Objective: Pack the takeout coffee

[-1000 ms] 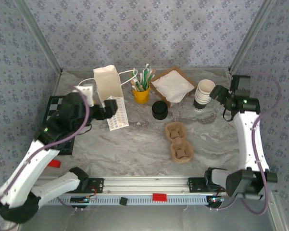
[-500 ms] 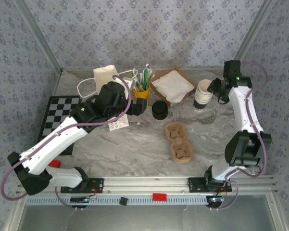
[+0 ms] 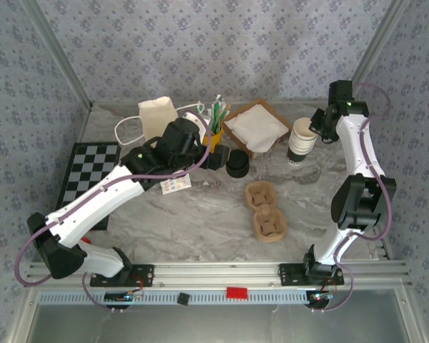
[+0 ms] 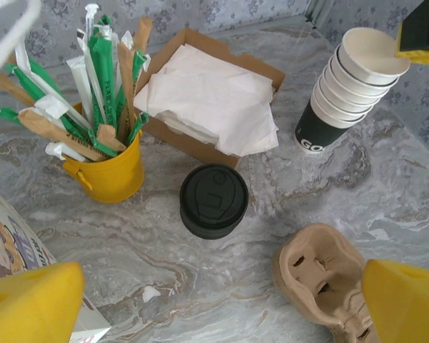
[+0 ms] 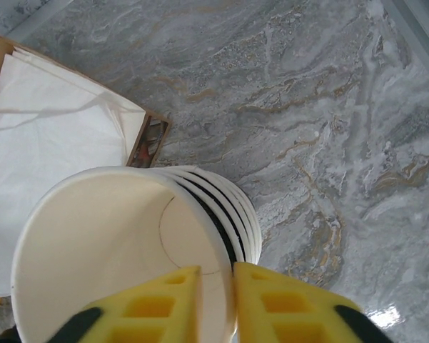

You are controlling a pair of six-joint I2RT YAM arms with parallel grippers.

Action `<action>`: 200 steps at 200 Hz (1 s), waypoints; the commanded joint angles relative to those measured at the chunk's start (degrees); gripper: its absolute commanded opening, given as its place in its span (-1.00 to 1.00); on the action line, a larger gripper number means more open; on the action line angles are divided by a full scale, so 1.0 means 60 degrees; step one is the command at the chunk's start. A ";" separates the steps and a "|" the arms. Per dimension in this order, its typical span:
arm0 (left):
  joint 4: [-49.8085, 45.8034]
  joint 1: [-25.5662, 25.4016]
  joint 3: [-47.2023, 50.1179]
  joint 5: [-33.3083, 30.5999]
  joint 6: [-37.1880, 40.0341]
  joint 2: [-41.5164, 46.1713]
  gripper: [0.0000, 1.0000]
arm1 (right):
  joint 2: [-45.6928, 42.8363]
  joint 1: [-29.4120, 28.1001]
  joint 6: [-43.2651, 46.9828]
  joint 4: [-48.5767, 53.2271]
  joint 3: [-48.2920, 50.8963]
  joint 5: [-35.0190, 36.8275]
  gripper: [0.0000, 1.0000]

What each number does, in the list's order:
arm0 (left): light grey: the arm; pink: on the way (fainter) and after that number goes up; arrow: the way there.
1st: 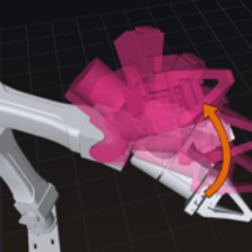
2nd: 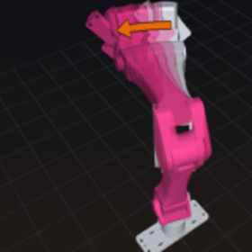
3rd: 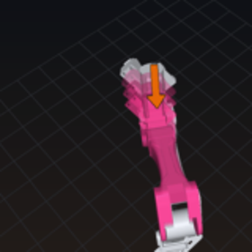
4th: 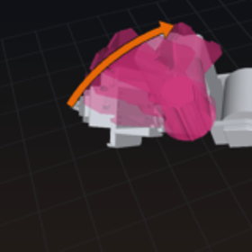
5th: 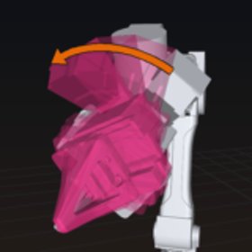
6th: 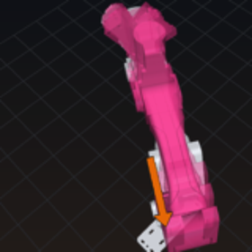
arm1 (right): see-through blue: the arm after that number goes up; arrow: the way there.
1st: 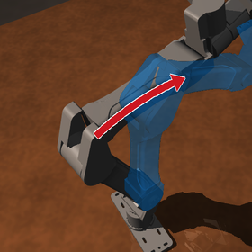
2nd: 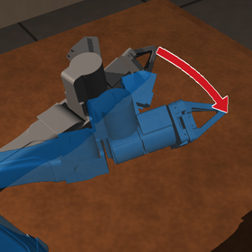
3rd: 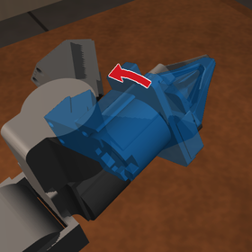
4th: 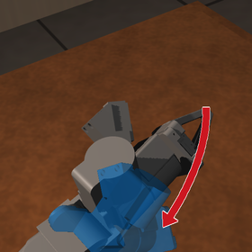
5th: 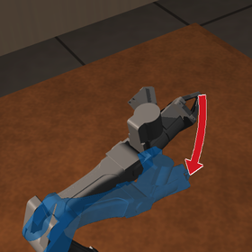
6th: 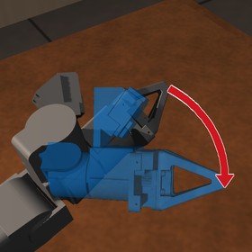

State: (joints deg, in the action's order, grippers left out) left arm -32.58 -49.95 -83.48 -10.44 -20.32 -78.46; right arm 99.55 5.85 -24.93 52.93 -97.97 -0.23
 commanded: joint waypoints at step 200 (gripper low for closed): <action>-0.1001 -0.0068 -0.0724 -0.0552 0.0120 0.0464 0.99 | -0.2261 -0.0694 -0.0044 0.1203 -0.1487 0.1060 -1.00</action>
State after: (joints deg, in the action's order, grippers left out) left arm -36.21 -49.95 -88.03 -11.38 -19.53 -79.57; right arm 89.34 4.40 -24.64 57.30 -104.64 3.40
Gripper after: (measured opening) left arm 0.994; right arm 0.053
